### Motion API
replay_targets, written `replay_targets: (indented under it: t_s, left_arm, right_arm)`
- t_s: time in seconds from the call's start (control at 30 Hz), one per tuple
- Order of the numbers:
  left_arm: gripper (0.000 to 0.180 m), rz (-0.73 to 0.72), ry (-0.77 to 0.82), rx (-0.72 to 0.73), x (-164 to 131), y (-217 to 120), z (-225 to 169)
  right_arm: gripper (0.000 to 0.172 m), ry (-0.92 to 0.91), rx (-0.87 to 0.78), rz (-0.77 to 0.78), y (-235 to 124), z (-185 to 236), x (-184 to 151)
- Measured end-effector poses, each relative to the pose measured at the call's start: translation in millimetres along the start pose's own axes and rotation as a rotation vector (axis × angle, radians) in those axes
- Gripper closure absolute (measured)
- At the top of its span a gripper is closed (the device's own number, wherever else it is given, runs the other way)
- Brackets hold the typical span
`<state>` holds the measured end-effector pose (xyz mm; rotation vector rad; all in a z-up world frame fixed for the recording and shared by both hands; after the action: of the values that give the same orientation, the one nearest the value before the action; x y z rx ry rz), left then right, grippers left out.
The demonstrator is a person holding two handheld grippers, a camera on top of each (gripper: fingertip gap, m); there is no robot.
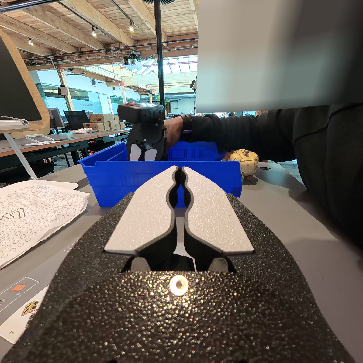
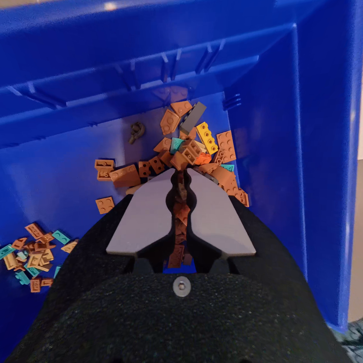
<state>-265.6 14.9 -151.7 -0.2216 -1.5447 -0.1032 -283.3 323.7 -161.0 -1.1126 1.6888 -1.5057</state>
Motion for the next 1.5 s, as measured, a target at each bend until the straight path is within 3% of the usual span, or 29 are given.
replay_targets:
  t_s: [0.13,0.3,0.43,0.77,1.03,1.13,1.23,1.5]
  left_arm:
    - [0.18,0.002,0.002,0.0,0,0,0]
    - [0.18,0.005,0.011,0.002,0,1,-1]
    - [0.18,0.004,0.012,0.001,0,1,-1]
    - [0.18,0.004,0.015,0.002,0,2,0]
    - [0.18,0.003,0.041,0.058,0,1,-3]
    - [0.18,0.012,0.115,0.131,2,-1,-7]
    - [0.156,0.01,0.236,0.208,10,-5,-19]
    - [0.141,0.036,0.723,0.34,22,-27,-56]
  right_arm:
    - [0.166,0.079,0.081,-0.062,-7,-5,0]
    - [0.168,0.368,0.409,-0.193,-13,-16,1]
    - [0.169,0.422,0.546,-0.243,-10,-20,2]
    - [0.169,0.355,0.473,-0.334,-23,-19,3]
    - [0.169,0.228,0.271,-0.416,-82,22,15]
    - [0.169,0.253,0.284,-0.462,-105,53,31]
    - [0.169,0.336,0.375,-0.518,-113,83,53]
    - [0.17,0.413,0.628,-0.673,-104,153,114]
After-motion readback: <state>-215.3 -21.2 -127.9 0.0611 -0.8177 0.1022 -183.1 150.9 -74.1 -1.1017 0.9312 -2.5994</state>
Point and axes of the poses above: each gripper's, where its closed fingertips meet, y out along the fingers, x out of its top, z = x × y across the jaws, the point moved 9 cm from there along -y, back along the fingers, and after that the axes turned 14 degrees about z, right-handed, at the moved point
